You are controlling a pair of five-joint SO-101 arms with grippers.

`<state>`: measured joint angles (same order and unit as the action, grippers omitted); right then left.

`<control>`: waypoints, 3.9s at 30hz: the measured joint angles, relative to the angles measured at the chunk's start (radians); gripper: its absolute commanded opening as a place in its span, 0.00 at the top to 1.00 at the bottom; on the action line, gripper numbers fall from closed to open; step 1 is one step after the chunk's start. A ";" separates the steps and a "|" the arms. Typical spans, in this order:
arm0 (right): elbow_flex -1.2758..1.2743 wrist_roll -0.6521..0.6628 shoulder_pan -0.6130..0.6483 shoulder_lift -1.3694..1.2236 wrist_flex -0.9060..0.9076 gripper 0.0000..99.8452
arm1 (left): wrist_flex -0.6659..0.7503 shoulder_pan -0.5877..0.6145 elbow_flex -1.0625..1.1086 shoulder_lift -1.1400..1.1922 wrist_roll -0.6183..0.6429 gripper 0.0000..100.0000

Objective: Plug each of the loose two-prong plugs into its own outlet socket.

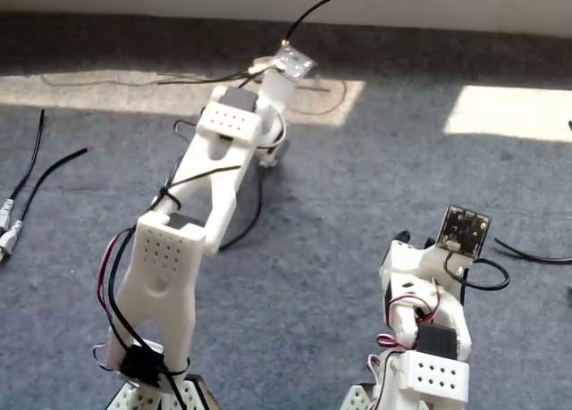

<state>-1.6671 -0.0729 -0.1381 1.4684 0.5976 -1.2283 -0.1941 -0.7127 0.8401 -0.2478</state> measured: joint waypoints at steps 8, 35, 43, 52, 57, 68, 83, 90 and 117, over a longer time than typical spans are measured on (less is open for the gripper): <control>0.000 0.000 0.000 0.000 0.000 0.85 | 0.000 0.049 -0.066 0.000 0.000 0.71; 0.000 0.000 0.000 0.000 -0.026 0.85 | -0.239 0.247 -0.316 -0.058 -0.049 0.61; 0.000 0.000 0.000 0.000 -0.026 0.85 | -0.327 0.015 -0.368 -0.061 -0.049 0.61; 0.000 0.000 0.000 0.000 -0.026 0.85 | -0.235 0.049 -0.365 0.141 -0.049 0.61; 0.000 0.000 0.000 0.000 -0.026 0.85 | -0.212 0.137 -0.365 0.144 -0.051 0.61; 0.000 0.000 0.000 0.000 -0.026 0.85 | -0.129 0.307 -0.365 0.181 -0.051 0.61; 0.000 0.000 -0.002 0.000 -0.026 0.85 | -0.203 0.080 -0.502 0.184 0.267 0.61; 0.000 0.000 0.000 0.000 -0.026 0.85 | -0.149 0.084 -0.516 0.278 0.382 0.61; 0.000 0.000 0.000 0.000 -0.026 0.85 | -0.192 0.428 -0.801 0.397 0.222 0.61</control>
<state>-1.6671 -0.0729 -0.1381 1.4684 0.5715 -1.4200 0.2340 -1.5136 1.2375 -0.0253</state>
